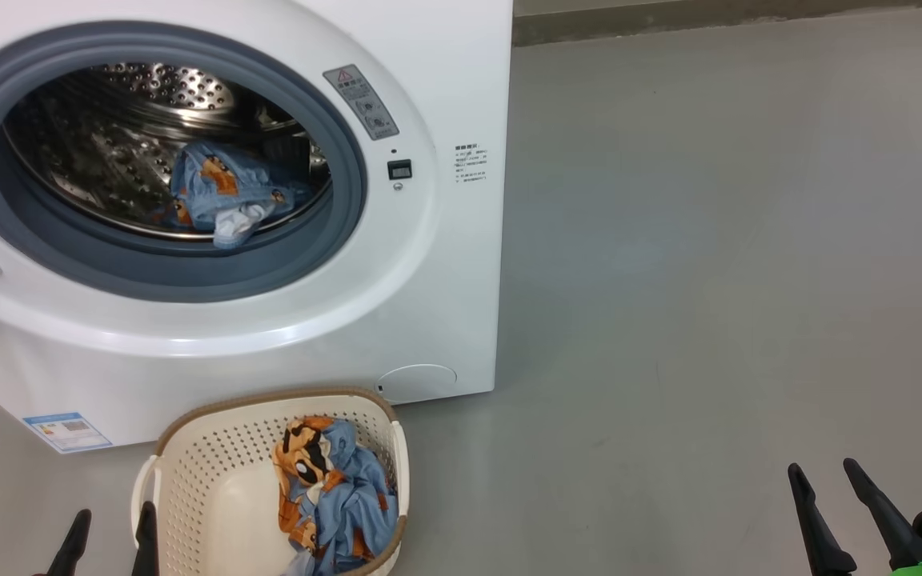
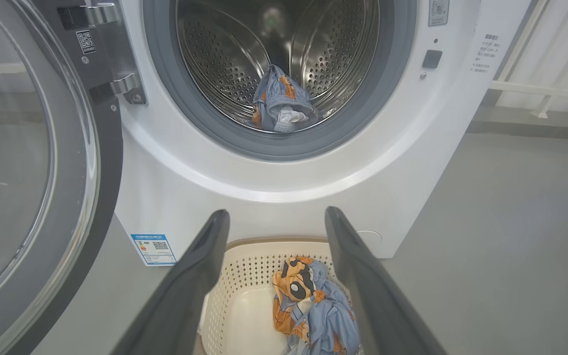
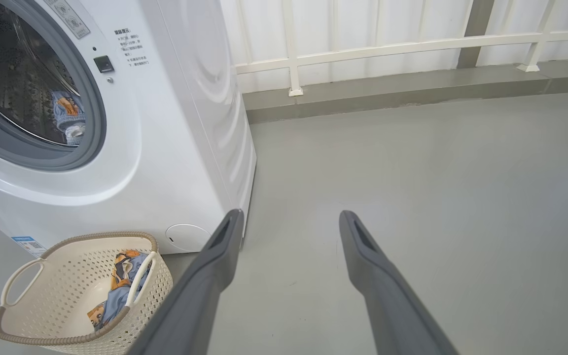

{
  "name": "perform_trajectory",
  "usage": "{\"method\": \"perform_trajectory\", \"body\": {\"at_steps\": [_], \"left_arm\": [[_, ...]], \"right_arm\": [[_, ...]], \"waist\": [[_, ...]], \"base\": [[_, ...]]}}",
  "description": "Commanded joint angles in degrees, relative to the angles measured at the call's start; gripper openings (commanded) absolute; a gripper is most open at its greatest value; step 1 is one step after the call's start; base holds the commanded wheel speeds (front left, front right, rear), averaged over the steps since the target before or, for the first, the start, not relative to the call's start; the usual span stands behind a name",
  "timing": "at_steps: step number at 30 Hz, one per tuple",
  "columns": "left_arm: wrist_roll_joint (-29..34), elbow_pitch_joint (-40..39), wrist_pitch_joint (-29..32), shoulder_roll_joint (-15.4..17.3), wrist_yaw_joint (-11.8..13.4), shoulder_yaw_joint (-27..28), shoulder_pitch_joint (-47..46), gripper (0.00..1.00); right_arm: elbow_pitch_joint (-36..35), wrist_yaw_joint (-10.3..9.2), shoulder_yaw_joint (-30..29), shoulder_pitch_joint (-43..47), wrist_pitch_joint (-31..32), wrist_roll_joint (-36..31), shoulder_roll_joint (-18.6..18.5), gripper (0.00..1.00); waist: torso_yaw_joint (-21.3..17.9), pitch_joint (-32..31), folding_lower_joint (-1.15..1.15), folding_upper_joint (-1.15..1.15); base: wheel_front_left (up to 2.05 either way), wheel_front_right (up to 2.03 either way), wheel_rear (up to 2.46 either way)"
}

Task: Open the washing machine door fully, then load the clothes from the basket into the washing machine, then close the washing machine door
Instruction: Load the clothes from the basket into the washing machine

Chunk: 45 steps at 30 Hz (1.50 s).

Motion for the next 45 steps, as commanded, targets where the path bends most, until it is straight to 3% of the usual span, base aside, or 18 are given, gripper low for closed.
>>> {"method": "perform_trajectory", "body": {"at_steps": [1, 11, 20, 34, 45], "left_arm": [[0.6, -1.6, -0.2, 0.7, -0.1, 2.2, -0.8, 1.0], [-0.5, 0.6, -0.2, -0.5, -0.1, 1.5, -2.3, 1.0], [-2.6, 7.4, -0.2, -0.1, -0.1, -1.4, -9.3, 1.0], [-4.0, 24.8, -0.2, 2.8, -0.1, -7.9, -26.2, 1.0], [-7.3, 42.4, -0.2, 6.7, -0.1, -18.9, -42.4, 1.0]], "right_arm": [[-1.5, 0.09, 0.8, -0.1, -0.7, -0.2, -1.0, 1.0], [-1.7, 0.09, 2.0, -4.0, -0.7, -0.6, 0.6, 1.0], [-2.1, 0.09, 3.3, -9.3, -0.7, -1.3, 2.8, 1.0], [-2.6, 0.09, 5.3, -17.5, -0.7, -1.5, 5.6, 1.0], [-3.5, 0.09, 7.9, -23.3, -0.7, -1.7, 6.4, 1.0]], "waist": [[-0.1, 0.3, 0.0, 0.0], [-1.1, 3.5, 0.0, 0.0], [-2.5, 10.8, 0.0, 0.0], [-4.7, 23.8, 0.0, 0.0], [-6.6, 35.4, 0.0, 0.0]], "base": [[0.0, 0.0, 0.0], [0.0, 0.0, 0.0], [0.0, 0.0, 0.0], [0.0, 0.0, 0.0], [0.0, 0.0, 0.0]]}}
